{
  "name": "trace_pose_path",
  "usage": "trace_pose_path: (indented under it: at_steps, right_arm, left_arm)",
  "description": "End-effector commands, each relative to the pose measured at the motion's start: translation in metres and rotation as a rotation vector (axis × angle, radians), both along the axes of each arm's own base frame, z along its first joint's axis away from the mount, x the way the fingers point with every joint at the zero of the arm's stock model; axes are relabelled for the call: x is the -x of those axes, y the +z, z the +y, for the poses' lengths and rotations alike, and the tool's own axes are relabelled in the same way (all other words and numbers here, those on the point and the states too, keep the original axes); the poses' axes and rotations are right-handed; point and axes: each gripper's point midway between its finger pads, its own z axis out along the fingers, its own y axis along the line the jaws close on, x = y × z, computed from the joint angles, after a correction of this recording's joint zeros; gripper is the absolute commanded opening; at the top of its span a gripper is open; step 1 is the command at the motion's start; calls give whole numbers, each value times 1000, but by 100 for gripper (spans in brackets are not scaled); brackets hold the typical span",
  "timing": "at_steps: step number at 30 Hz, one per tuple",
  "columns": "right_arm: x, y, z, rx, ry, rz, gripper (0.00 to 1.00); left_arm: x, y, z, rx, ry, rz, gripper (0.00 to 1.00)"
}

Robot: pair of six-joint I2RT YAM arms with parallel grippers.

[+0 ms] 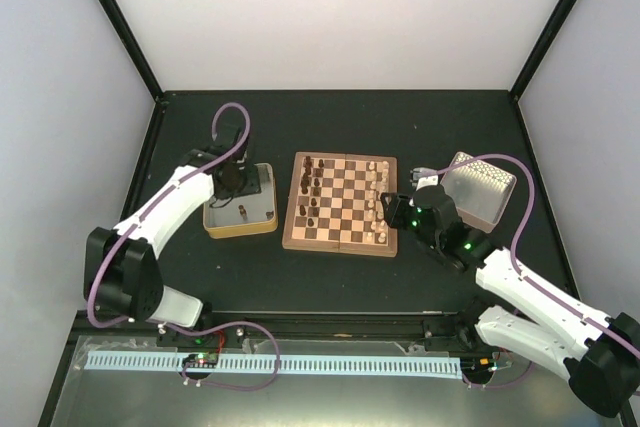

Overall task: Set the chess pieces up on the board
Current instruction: Move the chess piece to the chessboard, then pick up the chess piece from the storage box.

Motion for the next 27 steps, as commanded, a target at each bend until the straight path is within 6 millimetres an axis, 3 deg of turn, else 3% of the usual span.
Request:
trace_pose_path:
  at_steps: [1,5,9,18,23,27]
  right_arm:
    - [2,-2,2,-25,6,19,42]
    - [4,-5,2,-31,6,32,42]
    - [6,-7,0,-31,2,35,42]
    - [6,-3,-5,-24,-11,23,42]
    - [7,-4,-5,-21,-10,25,42]
    - [7,-4,-5,-21,-9,26,42]
  left_arm:
    - [18,-42,20,-7,54,91,55]
    - [21,-65,24,-1,61,140,53]
    - [15,-79,32,-9,85,163,44]
    - [3,-98,39,-19,99,192,33]
    - [-2,-103,43,-32,105,193,19]
    - [-1,-93,45,-40,105,175,10]
